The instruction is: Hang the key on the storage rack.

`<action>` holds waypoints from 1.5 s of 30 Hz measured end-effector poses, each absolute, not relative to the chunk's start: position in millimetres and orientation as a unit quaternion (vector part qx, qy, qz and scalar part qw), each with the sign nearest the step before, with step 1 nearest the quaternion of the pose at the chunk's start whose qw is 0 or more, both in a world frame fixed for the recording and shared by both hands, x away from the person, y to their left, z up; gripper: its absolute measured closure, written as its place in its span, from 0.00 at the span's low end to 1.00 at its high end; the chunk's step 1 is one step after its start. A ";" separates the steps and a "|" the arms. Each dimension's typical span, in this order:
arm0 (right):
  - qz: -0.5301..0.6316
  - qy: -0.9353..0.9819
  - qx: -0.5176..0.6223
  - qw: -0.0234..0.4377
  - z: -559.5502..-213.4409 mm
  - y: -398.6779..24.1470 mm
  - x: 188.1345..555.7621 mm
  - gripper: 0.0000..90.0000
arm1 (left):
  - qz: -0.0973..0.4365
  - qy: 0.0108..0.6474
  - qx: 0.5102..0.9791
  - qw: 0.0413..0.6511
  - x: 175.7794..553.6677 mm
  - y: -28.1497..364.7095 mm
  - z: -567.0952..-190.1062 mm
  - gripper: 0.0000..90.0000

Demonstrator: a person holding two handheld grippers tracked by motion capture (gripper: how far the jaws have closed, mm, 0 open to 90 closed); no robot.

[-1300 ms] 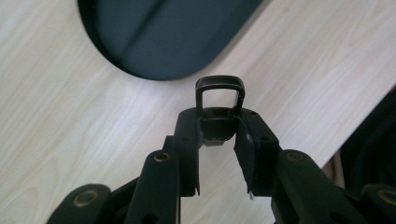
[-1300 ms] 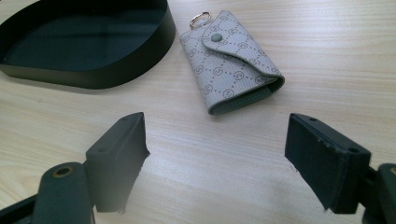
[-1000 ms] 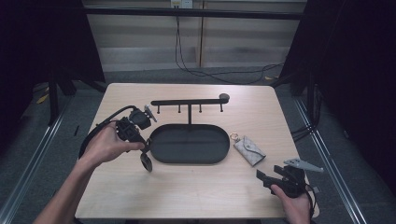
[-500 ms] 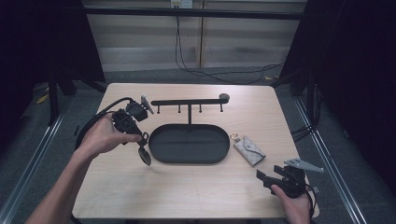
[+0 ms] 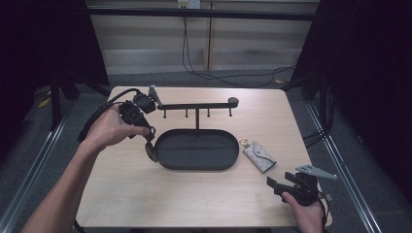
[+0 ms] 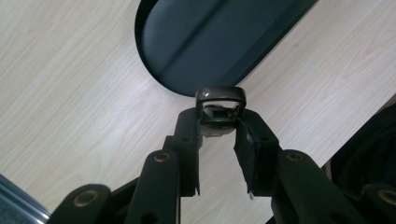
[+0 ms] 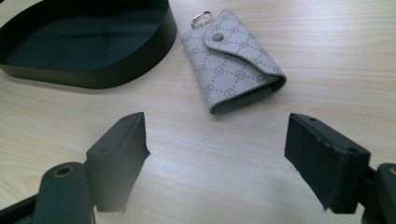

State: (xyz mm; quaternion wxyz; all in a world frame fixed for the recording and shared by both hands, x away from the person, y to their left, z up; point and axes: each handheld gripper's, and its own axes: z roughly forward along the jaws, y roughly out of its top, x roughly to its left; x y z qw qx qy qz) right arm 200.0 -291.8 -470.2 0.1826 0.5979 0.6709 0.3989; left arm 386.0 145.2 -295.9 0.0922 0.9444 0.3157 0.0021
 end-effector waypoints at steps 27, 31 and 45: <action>0.401 0.672 0.594 0.185 -468.8 -292.1 199.1 0.24 | 0.008 0.359 0.931 0.069 430.0 119.4 -302.2 0.79; 0.402 0.673 0.593 0.185 -468.7 -292.0 198.8 0.24 | 0.003 0.363 0.929 0.076 434.0 116.0 -301.8 0.79; 0.404 0.674 0.591 0.183 -468.4 -292.2 198.6 0.24 | -0.006 0.386 0.919 0.082 447.7 107.6 -308.7 0.78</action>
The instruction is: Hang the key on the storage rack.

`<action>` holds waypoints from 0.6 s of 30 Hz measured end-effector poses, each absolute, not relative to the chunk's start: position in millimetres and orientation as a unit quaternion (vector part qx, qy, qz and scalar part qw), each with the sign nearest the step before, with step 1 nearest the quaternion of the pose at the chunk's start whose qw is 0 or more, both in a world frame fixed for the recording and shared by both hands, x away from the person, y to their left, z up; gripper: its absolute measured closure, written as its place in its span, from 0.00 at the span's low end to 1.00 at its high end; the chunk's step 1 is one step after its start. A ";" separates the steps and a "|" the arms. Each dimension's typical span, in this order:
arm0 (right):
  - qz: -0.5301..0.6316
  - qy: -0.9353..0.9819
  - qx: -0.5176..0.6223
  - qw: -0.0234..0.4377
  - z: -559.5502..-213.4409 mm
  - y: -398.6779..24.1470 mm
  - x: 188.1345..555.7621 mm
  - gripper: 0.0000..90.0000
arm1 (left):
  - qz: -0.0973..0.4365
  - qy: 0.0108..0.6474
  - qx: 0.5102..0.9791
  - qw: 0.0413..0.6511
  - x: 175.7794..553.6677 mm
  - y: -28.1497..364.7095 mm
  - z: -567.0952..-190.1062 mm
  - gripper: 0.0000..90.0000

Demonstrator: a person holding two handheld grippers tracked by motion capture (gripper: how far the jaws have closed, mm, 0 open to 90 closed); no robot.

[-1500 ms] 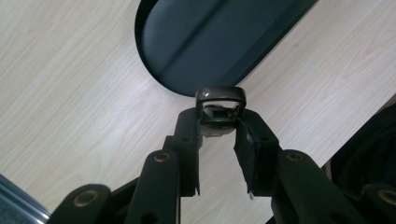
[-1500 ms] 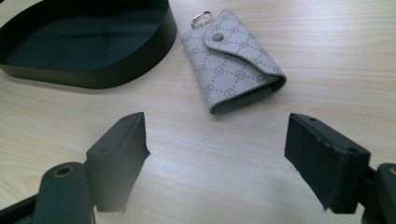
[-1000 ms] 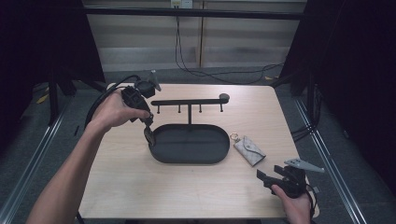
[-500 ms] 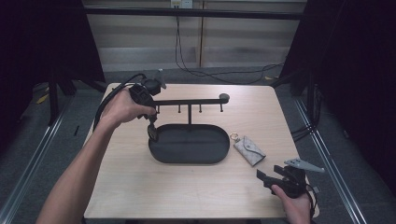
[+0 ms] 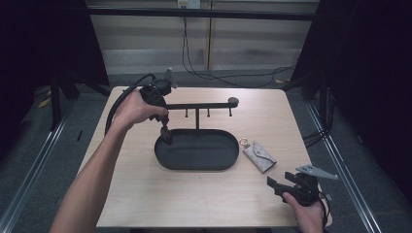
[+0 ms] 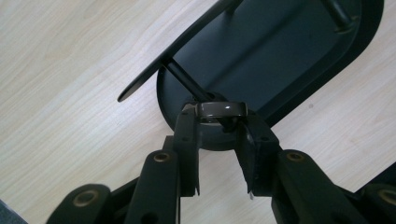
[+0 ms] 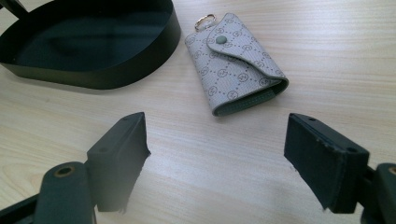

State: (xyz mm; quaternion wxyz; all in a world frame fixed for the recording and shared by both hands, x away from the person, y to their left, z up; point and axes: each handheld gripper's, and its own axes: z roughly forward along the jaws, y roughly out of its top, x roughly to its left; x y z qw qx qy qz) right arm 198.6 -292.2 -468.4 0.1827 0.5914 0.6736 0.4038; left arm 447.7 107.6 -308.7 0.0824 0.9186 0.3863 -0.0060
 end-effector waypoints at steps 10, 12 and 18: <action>0.403 0.677 0.588 0.182 -468.6 -291.6 198.9 0.24 | -0.008 0.404 0.910 0.097 450.5 106.9 -313.9 0.68; 0.403 0.677 0.589 0.180 -468.8 -291.5 199.3 0.24 | -0.006 0.406 0.909 0.095 449.7 106.8 -313.8 0.61; 0.400 0.679 0.589 0.179 -469.2 -290.0 201.1 0.24 | -0.005 0.399 0.910 0.114 443.6 106.0 -307.9 0.44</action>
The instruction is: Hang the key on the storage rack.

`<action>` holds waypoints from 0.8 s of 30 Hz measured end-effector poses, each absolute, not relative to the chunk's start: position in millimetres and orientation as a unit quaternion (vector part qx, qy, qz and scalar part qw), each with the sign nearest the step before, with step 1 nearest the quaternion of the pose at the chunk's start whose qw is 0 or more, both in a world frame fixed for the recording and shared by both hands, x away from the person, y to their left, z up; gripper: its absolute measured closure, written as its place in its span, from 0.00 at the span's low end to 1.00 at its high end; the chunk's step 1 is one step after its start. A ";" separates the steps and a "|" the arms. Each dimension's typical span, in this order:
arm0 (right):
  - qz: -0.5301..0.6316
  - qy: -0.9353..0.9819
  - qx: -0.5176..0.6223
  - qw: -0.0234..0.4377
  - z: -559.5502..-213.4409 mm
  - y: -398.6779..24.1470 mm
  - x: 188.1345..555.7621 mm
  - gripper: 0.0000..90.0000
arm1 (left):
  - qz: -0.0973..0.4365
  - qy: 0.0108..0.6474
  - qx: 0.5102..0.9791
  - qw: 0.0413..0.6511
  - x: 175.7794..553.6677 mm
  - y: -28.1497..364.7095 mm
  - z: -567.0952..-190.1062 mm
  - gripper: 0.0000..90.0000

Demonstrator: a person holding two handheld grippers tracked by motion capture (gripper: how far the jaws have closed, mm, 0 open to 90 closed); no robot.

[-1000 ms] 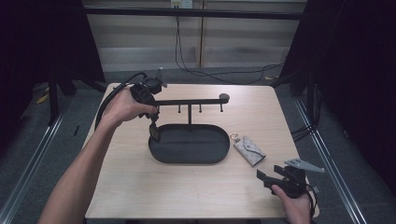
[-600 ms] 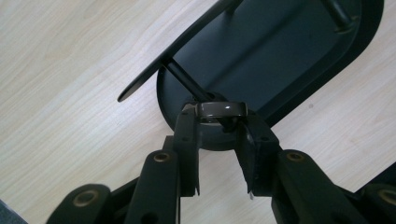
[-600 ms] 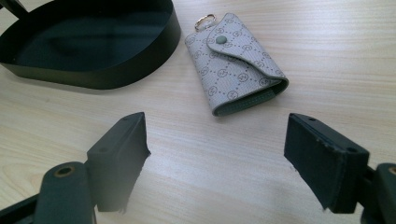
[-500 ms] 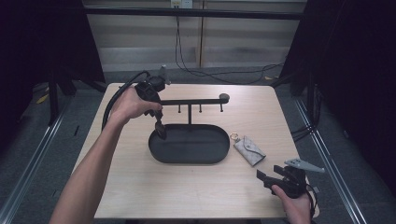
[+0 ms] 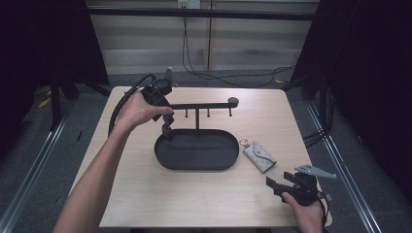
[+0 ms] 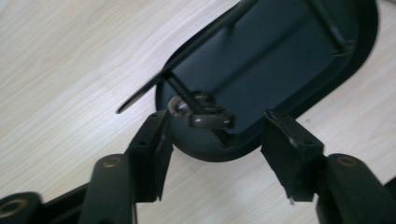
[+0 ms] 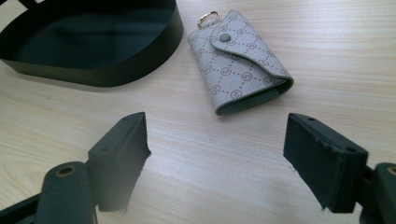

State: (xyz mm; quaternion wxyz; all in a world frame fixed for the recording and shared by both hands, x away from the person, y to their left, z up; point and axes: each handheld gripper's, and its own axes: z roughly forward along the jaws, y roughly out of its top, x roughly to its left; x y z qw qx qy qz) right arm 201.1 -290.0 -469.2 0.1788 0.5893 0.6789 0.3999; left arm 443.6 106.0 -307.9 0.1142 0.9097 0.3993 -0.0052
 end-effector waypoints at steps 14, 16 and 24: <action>0.398 0.679 0.590 0.180 -469.5 -290.2 201.3 0.24 | 0.001 0.394 0.904 0.168 431.5 129.8 -314.7 0.21; 0.398 0.679 0.590 0.181 -469.2 -290.2 200.6 0.24 | 0.008 0.393 0.902 0.181 427.3 134.5 -314.2 0.23; 0.397 0.678 0.591 0.182 -469.2 -290.0 200.8 0.24 | 0.014 0.377 0.899 0.221 411.2 148.5 -321.6 0.22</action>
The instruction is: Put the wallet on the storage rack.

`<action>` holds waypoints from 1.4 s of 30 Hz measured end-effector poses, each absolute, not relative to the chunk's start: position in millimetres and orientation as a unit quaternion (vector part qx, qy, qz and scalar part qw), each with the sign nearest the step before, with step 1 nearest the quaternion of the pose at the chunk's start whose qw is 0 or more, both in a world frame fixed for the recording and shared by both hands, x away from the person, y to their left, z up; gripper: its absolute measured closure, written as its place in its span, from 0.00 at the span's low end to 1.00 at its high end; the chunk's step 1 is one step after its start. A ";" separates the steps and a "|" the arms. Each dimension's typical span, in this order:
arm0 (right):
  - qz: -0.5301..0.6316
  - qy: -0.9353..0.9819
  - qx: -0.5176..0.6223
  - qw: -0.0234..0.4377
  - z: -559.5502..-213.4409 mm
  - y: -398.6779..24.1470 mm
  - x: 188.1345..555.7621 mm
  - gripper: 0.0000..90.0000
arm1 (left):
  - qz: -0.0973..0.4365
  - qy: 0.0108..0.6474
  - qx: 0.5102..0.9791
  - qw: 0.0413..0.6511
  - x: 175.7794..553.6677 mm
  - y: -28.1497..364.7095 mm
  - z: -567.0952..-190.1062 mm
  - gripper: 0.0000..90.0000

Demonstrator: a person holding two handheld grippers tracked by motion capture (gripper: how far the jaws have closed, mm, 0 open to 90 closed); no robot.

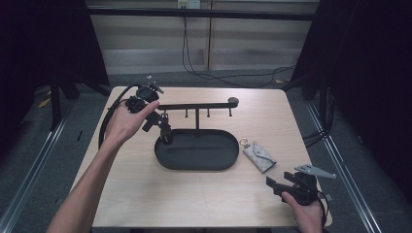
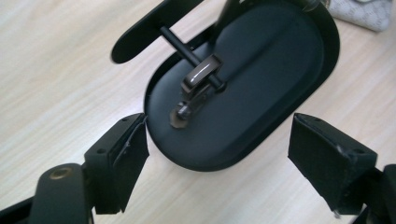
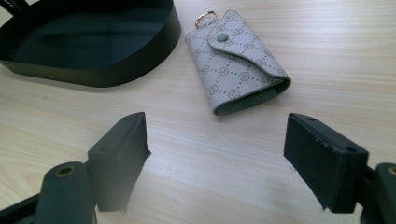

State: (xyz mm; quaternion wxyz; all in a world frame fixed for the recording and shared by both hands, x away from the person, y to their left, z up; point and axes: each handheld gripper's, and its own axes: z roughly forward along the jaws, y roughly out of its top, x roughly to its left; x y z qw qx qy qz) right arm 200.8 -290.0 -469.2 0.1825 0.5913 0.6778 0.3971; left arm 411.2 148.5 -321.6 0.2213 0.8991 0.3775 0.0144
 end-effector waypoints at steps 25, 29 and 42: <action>0.400 0.679 0.588 0.181 -469.0 -287.5 202.9 0.23 | 0.045 0.372 0.872 0.314 359.8 195.3 -356.1 0.21; 0.400 0.679 0.588 0.181 -469.1 -287.8 202.6 0.23 | 0.046 0.384 0.859 0.335 351.6 201.3 -366.2 0.21; 0.401 0.677 0.591 0.179 -469.5 -287.9 204.3 0.22 | 0.052 0.384 0.849 0.361 317.2 211.2 -394.6 0.24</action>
